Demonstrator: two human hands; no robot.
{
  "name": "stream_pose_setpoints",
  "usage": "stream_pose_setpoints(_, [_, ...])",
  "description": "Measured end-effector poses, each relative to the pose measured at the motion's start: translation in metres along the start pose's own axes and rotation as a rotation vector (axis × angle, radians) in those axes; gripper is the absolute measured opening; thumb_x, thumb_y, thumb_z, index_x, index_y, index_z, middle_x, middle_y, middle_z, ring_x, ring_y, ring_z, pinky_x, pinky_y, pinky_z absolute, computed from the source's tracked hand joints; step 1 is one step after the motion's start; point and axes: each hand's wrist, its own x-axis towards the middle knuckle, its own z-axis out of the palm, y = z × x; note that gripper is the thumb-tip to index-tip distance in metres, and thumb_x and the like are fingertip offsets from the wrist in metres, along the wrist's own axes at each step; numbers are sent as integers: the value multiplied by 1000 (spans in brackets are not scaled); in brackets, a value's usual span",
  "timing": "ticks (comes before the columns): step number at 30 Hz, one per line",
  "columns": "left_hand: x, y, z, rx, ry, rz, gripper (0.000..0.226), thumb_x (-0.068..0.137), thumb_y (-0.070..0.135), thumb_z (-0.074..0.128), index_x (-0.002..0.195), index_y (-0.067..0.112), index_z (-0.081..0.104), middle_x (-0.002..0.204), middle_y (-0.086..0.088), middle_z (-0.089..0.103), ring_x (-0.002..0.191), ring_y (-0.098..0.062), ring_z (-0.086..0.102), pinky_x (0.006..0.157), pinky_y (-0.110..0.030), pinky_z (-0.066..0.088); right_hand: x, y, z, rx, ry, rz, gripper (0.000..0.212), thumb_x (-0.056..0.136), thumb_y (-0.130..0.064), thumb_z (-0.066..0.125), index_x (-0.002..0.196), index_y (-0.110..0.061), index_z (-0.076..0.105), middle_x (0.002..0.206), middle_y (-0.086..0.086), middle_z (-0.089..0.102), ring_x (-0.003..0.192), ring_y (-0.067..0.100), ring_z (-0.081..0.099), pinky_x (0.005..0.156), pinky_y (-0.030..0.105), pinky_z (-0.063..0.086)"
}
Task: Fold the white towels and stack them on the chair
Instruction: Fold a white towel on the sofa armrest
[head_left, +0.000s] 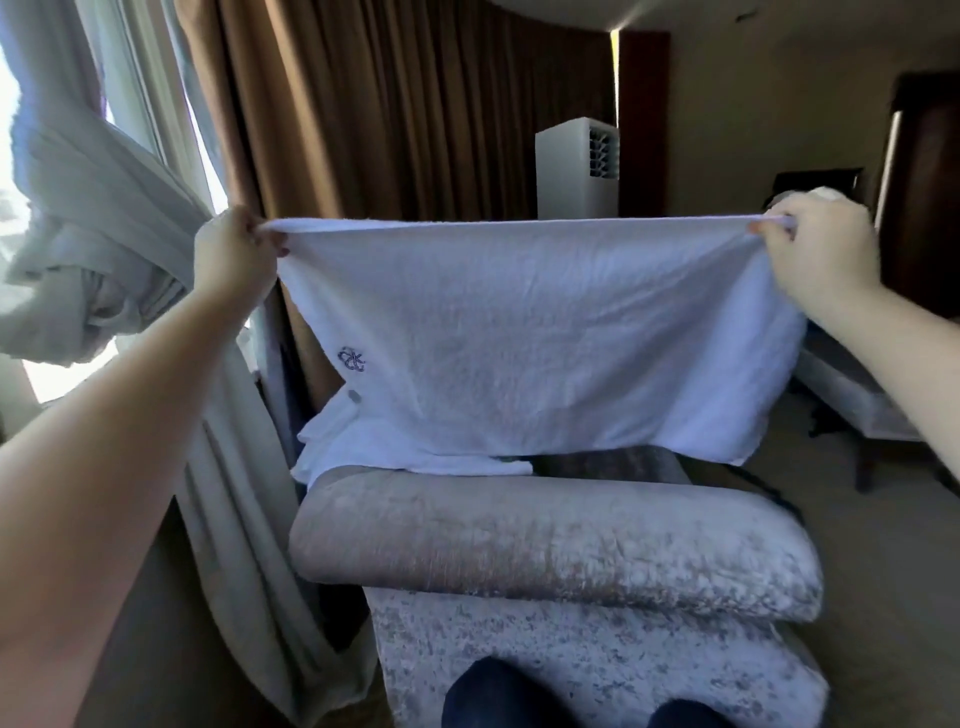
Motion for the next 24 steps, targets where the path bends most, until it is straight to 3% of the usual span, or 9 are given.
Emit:
stream_pose_setpoints(4, [4,13,-16,-21,59,52,24,91,15,50,98,-1,66,101,-24,66,99,-37,57,75,-35,39,7,-1,-18,-27,38,-35,23,94,-19,55,98,0,66,100,25,58,95,42,54,78,45,42])
stream_pose_setpoints(10, [14,26,-35,-10,249,105,36,79,26,45,92,2,69,81,-22,62,78,-33,52,64,-28,30,13,-6,-43,10,120,-20,22,95,-15,48,102,-1,64,106,24,58,97,39,53,81,38,38])
stream_pose_setpoints(13, [24,35,-33,18,308,106,29,81,19,48,92,-1,66,84,-26,60,75,-32,48,64,-30,29,20,-11,-47,38,176,-48,21,95,-11,46,102,1,62,108,26,56,97,39,52,83,38,36])
stream_pose_setpoints(16, [22,25,-5,67,187,77,26,79,17,49,87,-3,63,80,-27,58,79,-41,55,63,-34,32,15,-1,-20,-45,38,-45,19,95,-9,48,99,3,62,103,28,54,90,44,53,77,43,42])
stream_pose_setpoints(20, [-3,-11,59,136,-5,29,16,83,11,52,73,-1,53,76,-25,56,76,-40,54,61,-37,34,-25,34,45,-130,-219,47,20,97,-10,46,96,-2,64,96,20,55,83,38,53,68,41,46])
stream_pose_setpoints(24, [-26,-52,131,228,-131,22,19,86,12,52,86,-5,61,86,-29,63,85,-45,60,69,-44,46,-65,65,111,-144,-394,126,18,98,-9,45,92,-6,62,91,12,48,86,37,54,71,44,46])
